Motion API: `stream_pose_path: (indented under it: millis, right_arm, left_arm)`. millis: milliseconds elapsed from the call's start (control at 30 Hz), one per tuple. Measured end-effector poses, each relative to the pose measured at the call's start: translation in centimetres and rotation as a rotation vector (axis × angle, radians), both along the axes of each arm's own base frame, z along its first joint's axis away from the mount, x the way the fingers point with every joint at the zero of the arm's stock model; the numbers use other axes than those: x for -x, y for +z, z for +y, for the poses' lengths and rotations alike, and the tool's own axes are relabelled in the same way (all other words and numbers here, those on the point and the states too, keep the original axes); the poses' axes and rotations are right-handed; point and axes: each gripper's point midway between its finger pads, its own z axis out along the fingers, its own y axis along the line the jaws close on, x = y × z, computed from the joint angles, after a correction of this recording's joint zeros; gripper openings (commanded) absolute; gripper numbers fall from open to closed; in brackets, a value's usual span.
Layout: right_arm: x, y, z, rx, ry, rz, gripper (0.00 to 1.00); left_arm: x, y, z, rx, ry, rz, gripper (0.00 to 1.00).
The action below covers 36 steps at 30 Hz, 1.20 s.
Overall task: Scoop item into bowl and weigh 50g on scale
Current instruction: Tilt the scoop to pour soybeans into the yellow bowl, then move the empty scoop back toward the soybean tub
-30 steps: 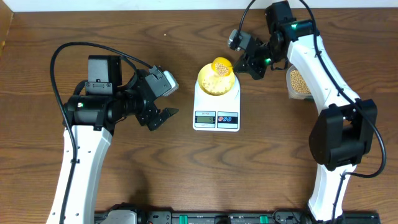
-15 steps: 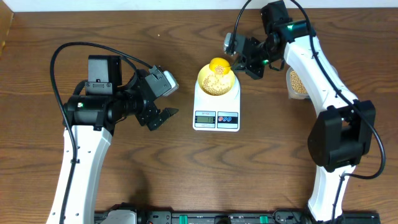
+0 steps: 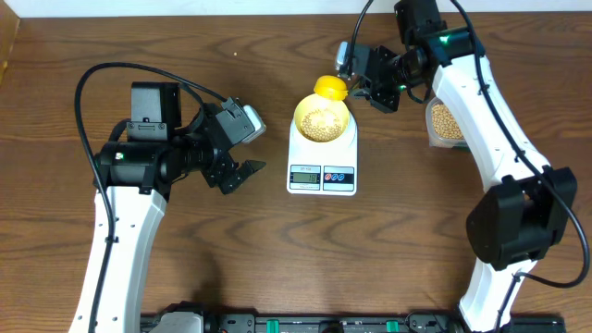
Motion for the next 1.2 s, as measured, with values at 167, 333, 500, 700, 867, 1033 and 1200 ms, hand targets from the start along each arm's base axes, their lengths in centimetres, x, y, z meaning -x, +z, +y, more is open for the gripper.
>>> stream_pose_path:
  millis: [167,333,500,700,867,1033,1200]
  right_arm:
    - [0.2,0.1,0.0,-0.005,0.003,0.009,0.01]
    - [0.4,0.6,0.8,-0.059,0.001,0.027,0.01]
    - [0.0,1.6,1.1,-0.152,-0.059,0.082,0.01]
    - [-1.7,3.5,-2.0,-0.292,-0.230,0.185,0.01]
    - [-4.1,5.1,-7.5,-0.381,-0.452,0.248,0.01]
    - [-5.6,5.5,-14.2,-0.463,-0.708,0.336,0.01]
    - [-5.5,5.0,-18.9,-0.495,-0.887,0.413,0.02]
  left_arm:
    - [0.0,0.0,0.0,0.000,0.000,0.000,0.92]
    - [0.0,0.0,0.0,0.000,0.000,0.000,0.92]
    - [0.0,0.0,0.0,0.000,0.000,0.000,0.92]
    - [0.0,0.0,0.0,0.000,0.000,0.000,0.92]
    - [0.0,0.0,0.0,0.000,0.000,0.000,0.92]
    - [0.0,0.0,0.0,0.000,0.000,0.000,0.92]
    - [0.0,0.0,0.0,0.000,0.000,0.000,0.92]
